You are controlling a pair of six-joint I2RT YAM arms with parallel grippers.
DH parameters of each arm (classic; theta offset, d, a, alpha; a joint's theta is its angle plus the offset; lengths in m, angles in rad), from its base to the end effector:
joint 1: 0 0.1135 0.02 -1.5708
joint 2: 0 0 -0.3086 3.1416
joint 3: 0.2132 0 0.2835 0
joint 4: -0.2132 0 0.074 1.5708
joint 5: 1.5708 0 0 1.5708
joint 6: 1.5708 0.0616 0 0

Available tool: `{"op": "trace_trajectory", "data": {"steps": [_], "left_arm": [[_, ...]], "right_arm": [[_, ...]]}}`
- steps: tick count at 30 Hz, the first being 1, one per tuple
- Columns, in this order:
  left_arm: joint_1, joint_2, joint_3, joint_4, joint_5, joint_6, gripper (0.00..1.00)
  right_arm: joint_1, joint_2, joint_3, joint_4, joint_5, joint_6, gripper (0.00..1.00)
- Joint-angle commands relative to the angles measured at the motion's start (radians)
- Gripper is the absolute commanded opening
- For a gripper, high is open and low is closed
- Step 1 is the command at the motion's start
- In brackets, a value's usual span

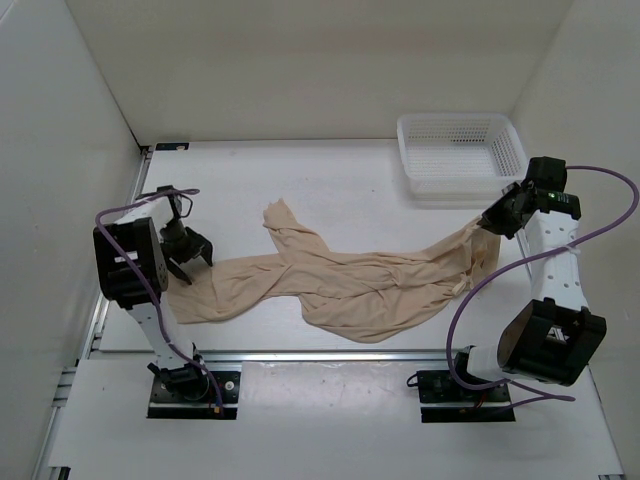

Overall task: Fold and stack the trousers
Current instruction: Flatten the trousers out

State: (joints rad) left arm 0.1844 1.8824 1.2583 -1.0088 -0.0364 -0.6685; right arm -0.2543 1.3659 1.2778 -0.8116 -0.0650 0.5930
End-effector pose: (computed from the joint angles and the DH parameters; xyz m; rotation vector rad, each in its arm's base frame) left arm 0.3595 0.0693 0.1587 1.2762 -2.8131 -0.0776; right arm 0.3134 -0.0773 0.3449 0.9944 2.2736 0.2254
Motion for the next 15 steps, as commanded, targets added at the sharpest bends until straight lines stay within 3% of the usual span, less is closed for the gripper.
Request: {"op": "trace_trajectory", "data": {"steps": [1, 5, 9, 10, 15], "left_arm": [[-0.007, 0.026, -0.02, 0.039, 0.015, 0.009, 0.8], [-0.007, 0.049, -0.02, 0.059, 0.015, 0.009, 0.7], [-0.007, 0.049, -0.011, 0.059, 0.024, 0.018, 0.16], [-0.007, 0.049, 0.004, 0.044, 0.036, 0.018, 0.1], [-0.007, -0.113, 0.159, -0.085, -0.029, 0.018, 0.1]], "right_arm": [[-0.003, -0.001, 0.003, 0.015, 0.013, -0.019, 0.0], [-0.003, 0.009, 0.012, 0.015, 0.013, -0.019, 0.0], [-0.003, 0.018, 0.022, 0.006, 0.013, -0.019, 0.0], [-0.003, 0.018, 0.031, 0.006, 0.022, -0.019, 0.0], [-0.003, 0.018, 0.083, -0.026, 0.057, -0.019, 0.0]]}}
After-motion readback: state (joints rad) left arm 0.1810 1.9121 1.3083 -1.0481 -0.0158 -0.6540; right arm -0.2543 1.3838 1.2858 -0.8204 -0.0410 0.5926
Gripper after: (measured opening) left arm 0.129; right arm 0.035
